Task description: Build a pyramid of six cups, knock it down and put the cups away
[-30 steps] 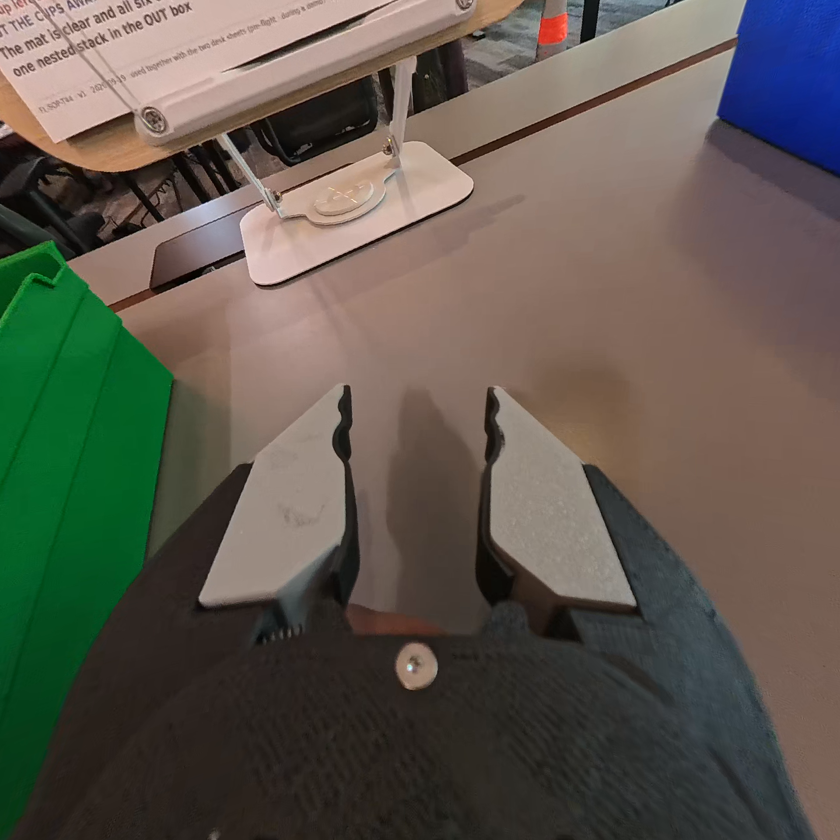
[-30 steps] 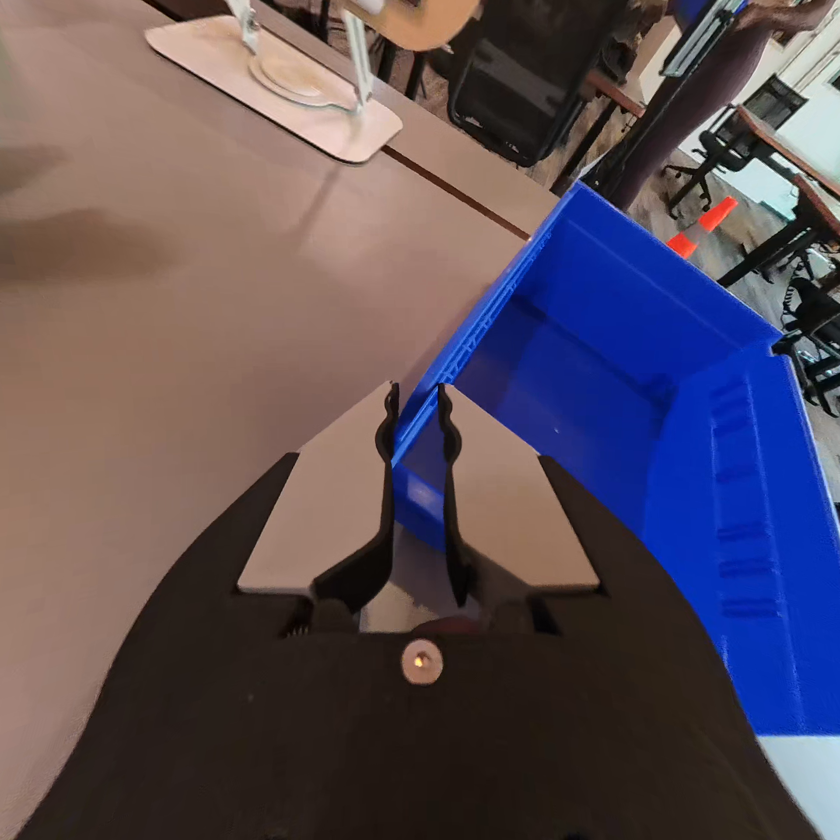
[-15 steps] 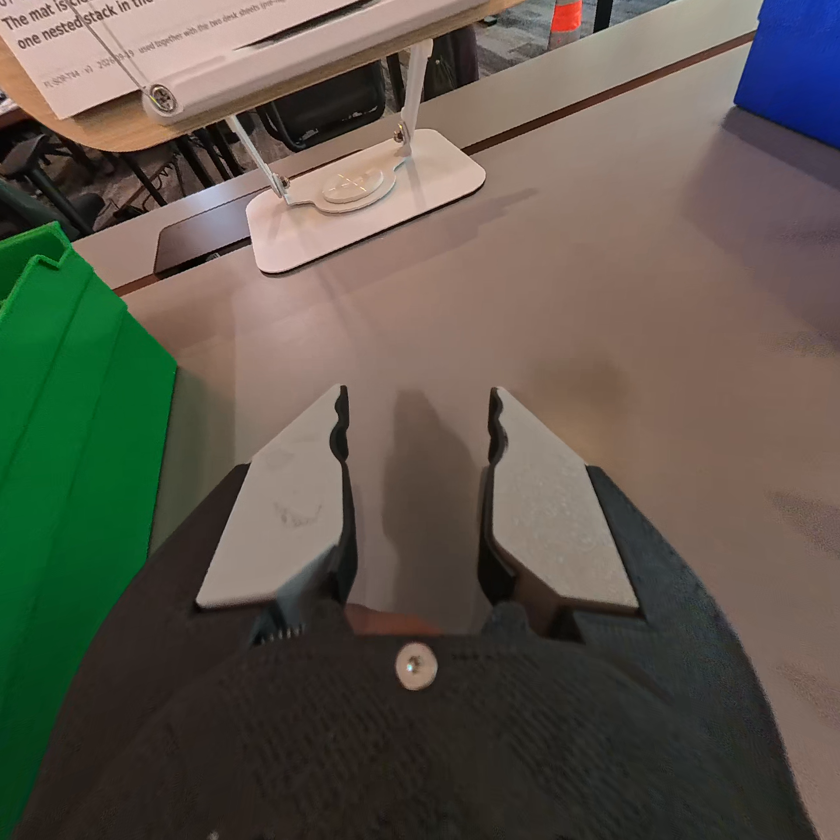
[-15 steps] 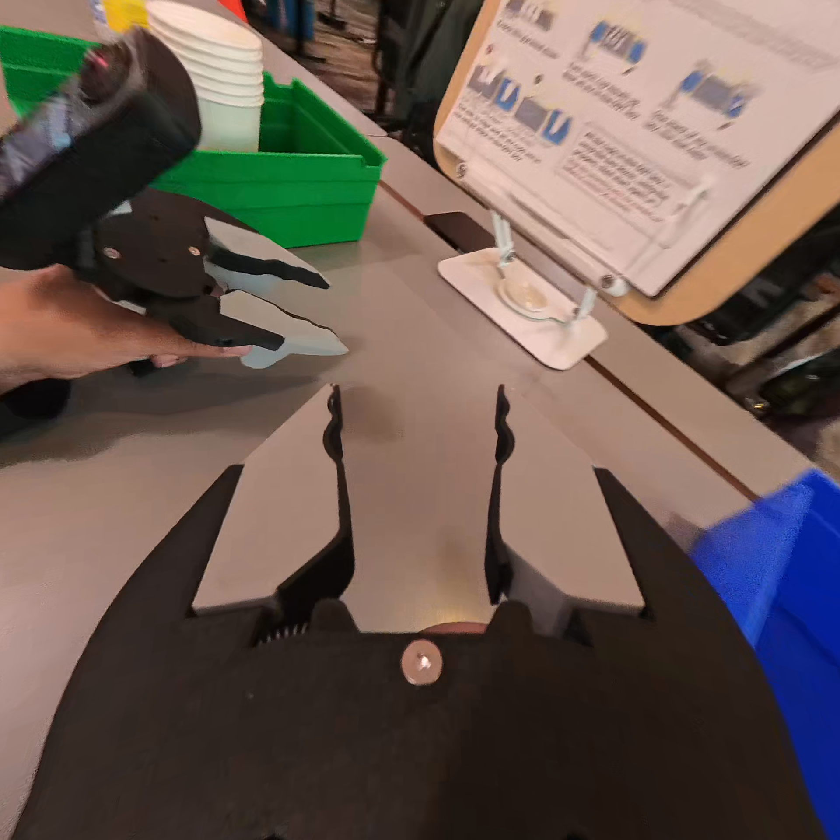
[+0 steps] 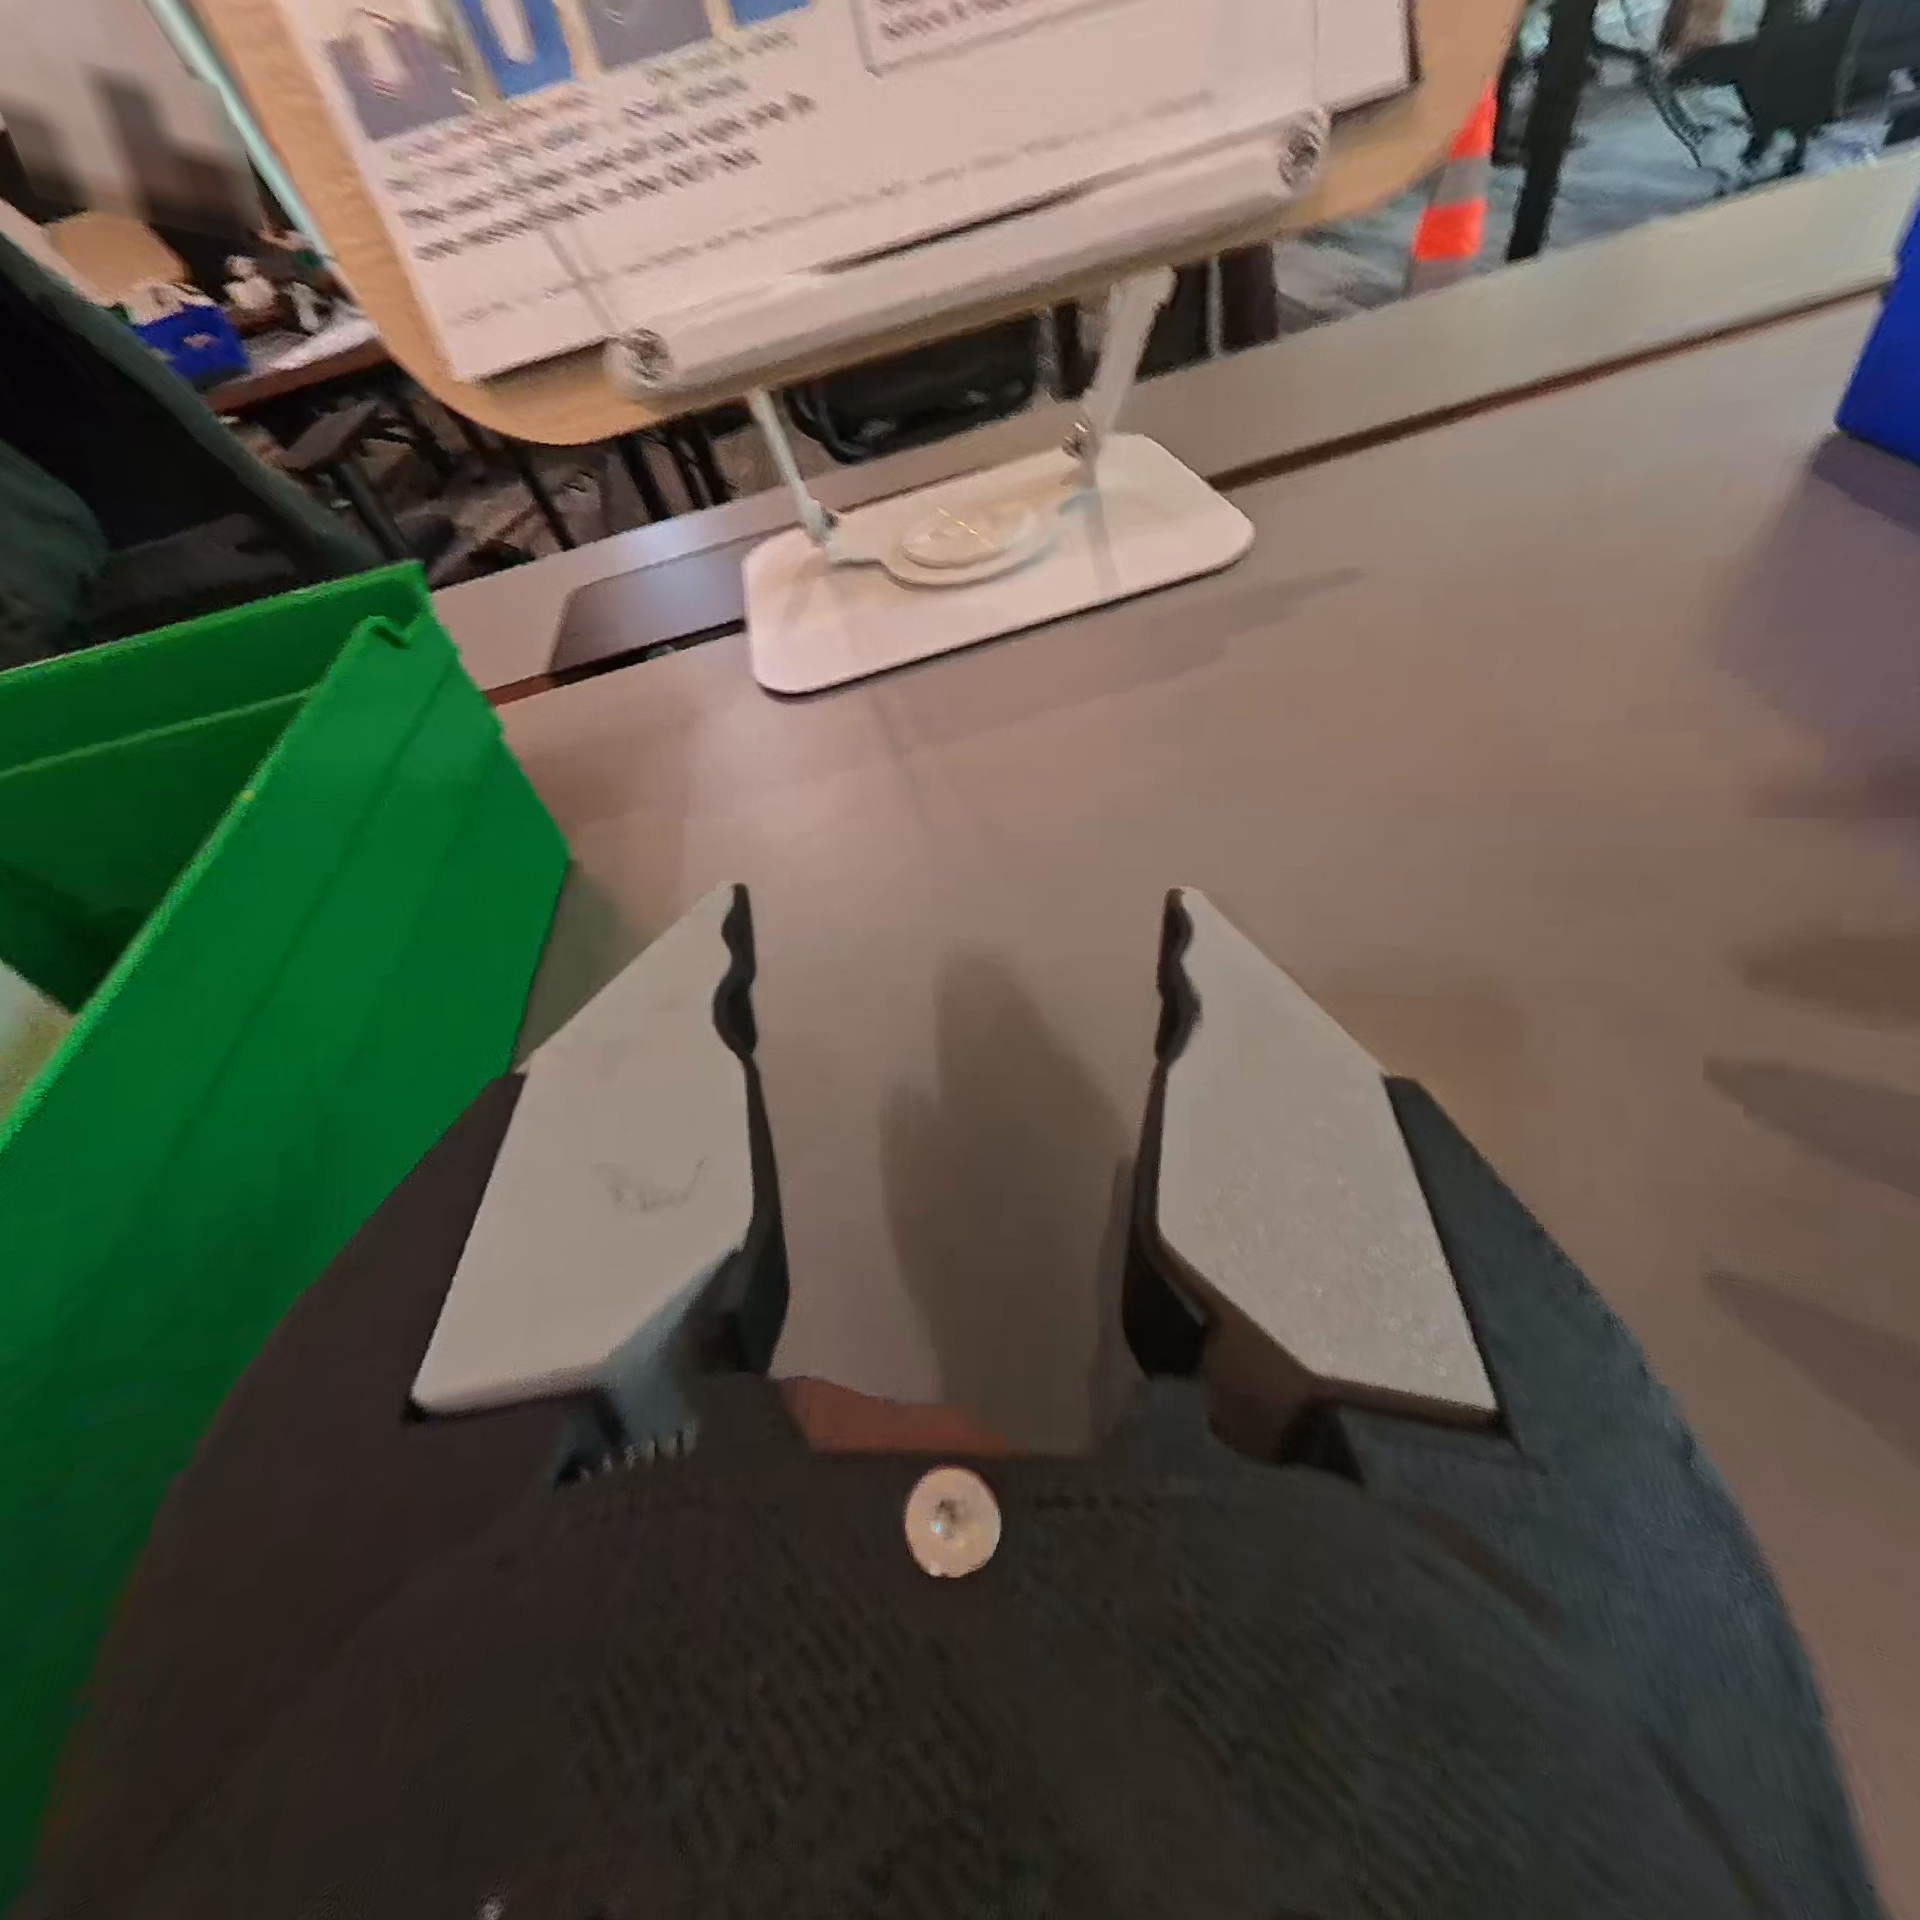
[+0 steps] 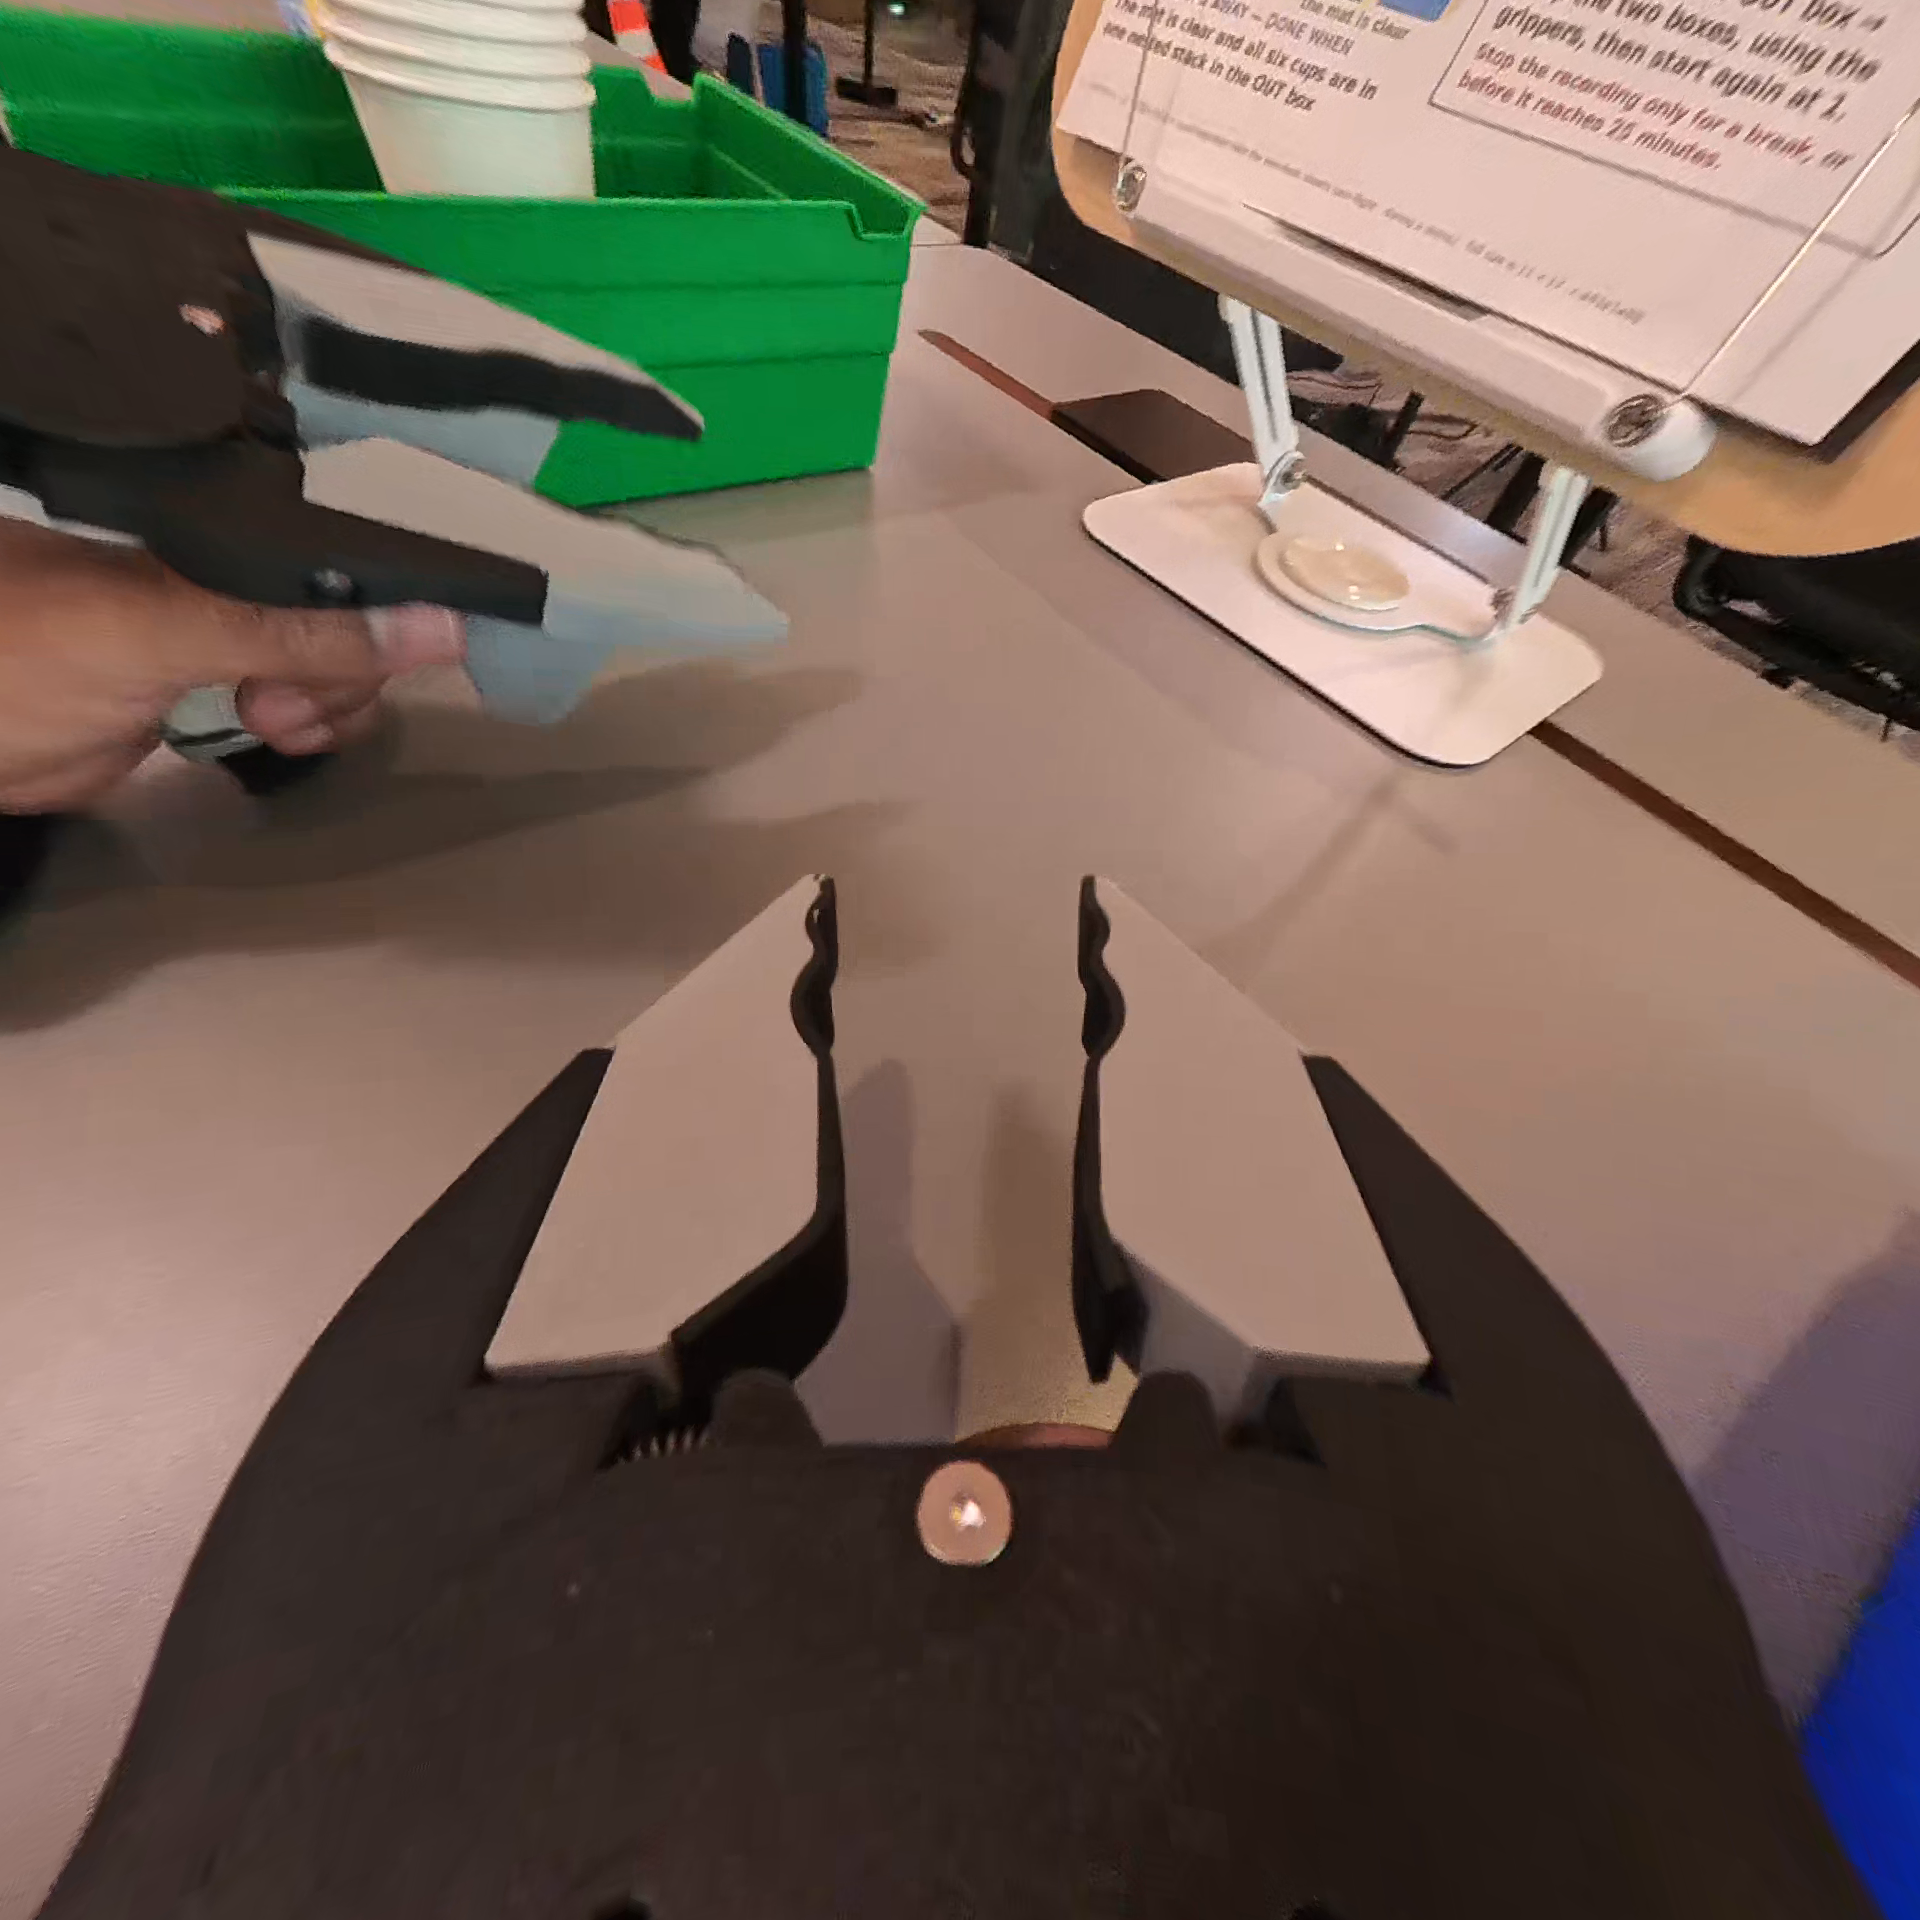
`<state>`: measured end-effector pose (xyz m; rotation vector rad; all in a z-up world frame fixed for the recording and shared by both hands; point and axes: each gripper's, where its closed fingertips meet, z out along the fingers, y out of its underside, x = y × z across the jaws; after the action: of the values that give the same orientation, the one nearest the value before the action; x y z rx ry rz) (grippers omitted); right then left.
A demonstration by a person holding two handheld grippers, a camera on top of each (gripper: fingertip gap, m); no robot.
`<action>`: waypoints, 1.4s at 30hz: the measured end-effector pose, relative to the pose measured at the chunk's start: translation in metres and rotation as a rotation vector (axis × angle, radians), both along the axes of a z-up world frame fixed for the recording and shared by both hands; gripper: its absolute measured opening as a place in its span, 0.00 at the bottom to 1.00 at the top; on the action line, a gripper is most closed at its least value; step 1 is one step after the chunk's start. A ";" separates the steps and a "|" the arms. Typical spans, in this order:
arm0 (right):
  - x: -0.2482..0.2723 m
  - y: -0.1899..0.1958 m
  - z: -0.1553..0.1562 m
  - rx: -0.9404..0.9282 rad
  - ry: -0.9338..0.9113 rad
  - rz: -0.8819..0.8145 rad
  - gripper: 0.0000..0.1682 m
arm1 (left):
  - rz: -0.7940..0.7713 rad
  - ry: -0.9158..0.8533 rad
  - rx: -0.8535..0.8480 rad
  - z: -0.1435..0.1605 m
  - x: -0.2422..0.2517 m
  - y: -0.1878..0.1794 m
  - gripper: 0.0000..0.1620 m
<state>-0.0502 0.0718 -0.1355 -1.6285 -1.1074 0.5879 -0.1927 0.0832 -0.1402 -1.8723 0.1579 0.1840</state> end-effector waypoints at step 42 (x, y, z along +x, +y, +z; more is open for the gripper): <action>0.005 0.002 -0.009 0.187 -0.078 -0.059 0.29 | -0.075 -0.038 0.098 0.015 0.023 -0.018 0.49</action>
<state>-0.0456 0.0741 -0.1441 -1.5270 -1.1325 0.3734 -0.1692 0.0650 -0.1257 -1.7687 0.1889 0.1028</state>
